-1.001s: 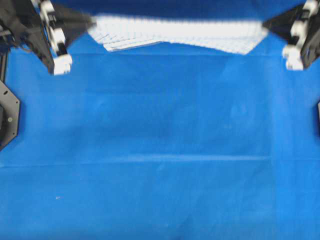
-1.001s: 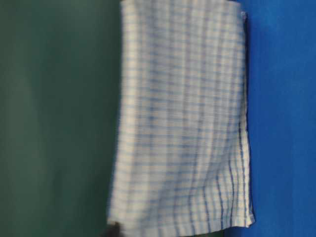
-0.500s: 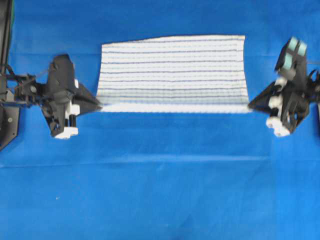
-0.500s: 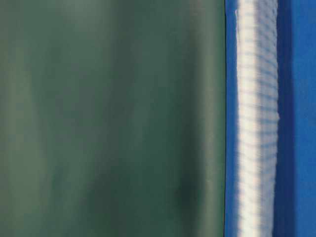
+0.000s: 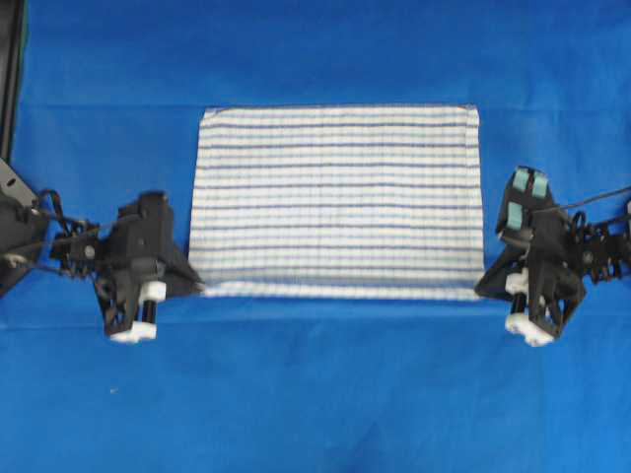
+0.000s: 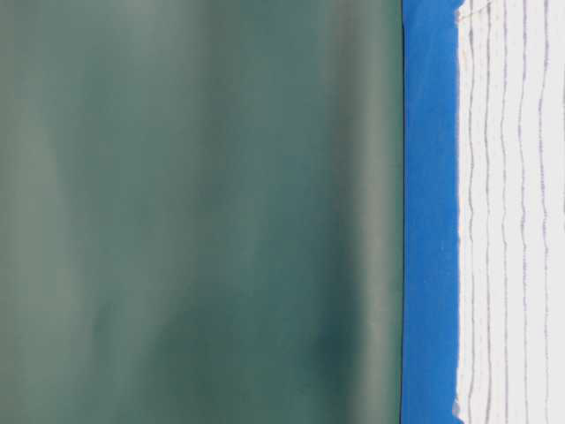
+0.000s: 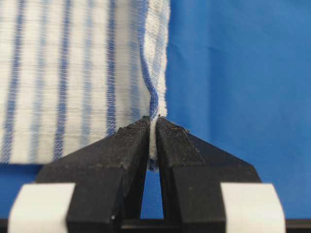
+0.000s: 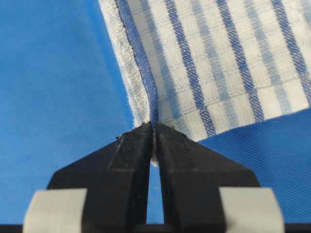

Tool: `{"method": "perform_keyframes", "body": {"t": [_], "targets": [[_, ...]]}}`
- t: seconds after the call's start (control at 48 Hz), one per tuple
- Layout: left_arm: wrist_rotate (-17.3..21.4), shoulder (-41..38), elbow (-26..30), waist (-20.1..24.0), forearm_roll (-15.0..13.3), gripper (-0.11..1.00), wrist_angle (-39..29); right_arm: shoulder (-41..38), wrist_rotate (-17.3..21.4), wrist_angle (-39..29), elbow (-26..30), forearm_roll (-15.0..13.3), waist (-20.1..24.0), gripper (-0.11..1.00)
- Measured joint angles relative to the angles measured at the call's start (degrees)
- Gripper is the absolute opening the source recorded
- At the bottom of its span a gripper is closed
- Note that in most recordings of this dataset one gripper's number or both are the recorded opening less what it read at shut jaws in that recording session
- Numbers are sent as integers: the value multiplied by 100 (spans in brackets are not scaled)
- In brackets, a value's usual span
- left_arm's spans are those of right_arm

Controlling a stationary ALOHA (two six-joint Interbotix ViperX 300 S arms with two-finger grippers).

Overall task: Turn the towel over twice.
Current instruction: 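Swing the held edge toward the near side and lay towel flat, then open both grippers to release the towel's near corners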

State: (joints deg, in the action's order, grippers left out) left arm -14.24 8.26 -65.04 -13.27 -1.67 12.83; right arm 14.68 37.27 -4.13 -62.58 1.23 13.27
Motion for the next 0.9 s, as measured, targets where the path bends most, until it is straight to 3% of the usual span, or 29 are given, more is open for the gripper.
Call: {"method": "perform_keyframes", "body": {"t": [0.542, 0.605, 0.813, 0.896], "targets": [[0, -97, 44, -44, 0, 5, -26, -88, 9, -18, 88, -35, 114, 6], [0, -88, 44, -35, 0, 14, -35, -88, 9, -18, 105, -44, 114, 9], [62, 220, 132, -35, 0, 73, -316, 62, -97, -149, 237, -264, 114, 67], [149, 510, 211, -35, 0, 81, -571, 316, -123, -264, 316, -527, 105, 66]]}}
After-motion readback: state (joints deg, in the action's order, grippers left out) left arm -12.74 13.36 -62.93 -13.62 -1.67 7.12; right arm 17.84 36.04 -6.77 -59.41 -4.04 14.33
